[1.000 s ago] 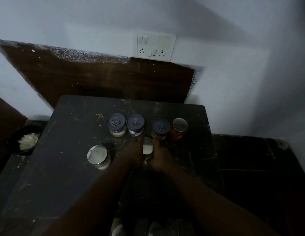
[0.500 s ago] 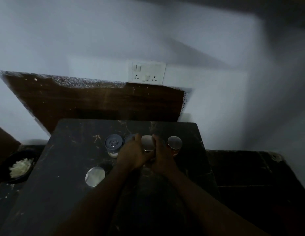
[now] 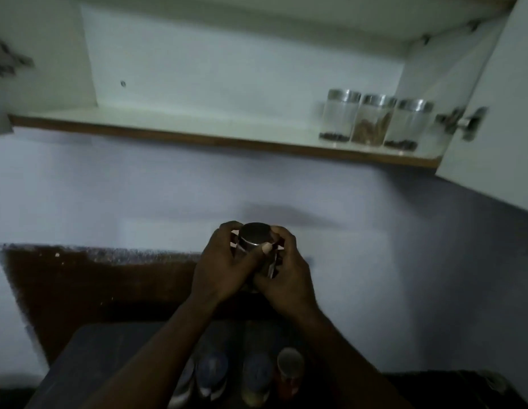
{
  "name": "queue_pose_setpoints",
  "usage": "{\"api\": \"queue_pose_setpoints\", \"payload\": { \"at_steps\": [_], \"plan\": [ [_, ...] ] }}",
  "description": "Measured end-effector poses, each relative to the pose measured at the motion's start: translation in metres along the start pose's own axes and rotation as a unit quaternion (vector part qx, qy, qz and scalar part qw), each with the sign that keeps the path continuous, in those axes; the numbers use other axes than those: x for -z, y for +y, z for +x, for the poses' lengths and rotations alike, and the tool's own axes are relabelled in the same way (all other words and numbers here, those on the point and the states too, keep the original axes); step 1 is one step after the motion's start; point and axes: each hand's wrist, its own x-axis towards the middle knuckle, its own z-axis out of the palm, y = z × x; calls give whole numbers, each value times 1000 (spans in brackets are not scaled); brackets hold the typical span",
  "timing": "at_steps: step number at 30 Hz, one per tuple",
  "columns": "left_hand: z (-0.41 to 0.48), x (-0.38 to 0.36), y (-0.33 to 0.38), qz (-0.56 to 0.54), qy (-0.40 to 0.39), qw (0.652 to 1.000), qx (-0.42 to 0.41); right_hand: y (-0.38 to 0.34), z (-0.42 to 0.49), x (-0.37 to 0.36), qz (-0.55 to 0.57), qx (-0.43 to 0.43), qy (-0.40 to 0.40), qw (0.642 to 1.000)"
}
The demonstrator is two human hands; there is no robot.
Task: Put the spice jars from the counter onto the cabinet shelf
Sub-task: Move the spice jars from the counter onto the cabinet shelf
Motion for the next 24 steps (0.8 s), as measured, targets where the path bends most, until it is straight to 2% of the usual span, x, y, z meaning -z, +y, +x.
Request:
{"api": "queue_pose_setpoints", "payload": {
  "at_steps": [3,7,11,15,21,24],
  "plan": [
    [42,14,43,-43,7,997,-57,-44,45,29,11,44,49,998],
    [103,26,100,-37,43,990,-131,-96,107,65,-1,106,90,990],
    [161,27,146,-33,51,987,-146,-130,165,93,0,134,104,985],
    [208,14,163,-6,55,991,-122,-136,211,107,-22,132,107,985],
    [261,-20,152,58,-15,998,-27,-108,258,114,-109,44,60,991],
    [279,-34,144,53,-9,998,19,-101,271,113,-151,35,67,986]
  ]
}}
